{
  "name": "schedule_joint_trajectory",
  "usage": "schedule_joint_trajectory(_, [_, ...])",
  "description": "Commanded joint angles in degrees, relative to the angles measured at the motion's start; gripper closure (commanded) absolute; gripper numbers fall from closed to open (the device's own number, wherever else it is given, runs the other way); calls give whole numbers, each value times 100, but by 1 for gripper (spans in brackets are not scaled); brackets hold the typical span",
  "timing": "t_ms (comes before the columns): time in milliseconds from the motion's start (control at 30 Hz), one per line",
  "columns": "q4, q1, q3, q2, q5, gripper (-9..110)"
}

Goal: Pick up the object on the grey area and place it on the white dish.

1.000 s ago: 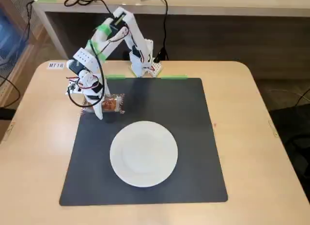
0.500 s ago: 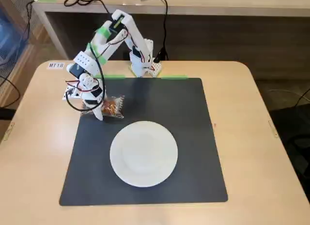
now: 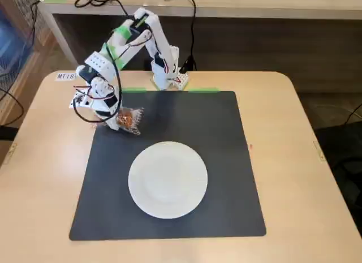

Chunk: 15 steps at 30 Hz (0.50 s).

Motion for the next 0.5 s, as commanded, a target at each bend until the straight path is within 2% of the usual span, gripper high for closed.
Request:
schedule_joint_trajectory(0, [26,-237,-105,677,211,86])
schedule_joint_trajectory(233, [-396,-1477,-369,932,1046,86])
schedule_joint_trajectory(467, [-1890,-2944,-369,589,1775,86])
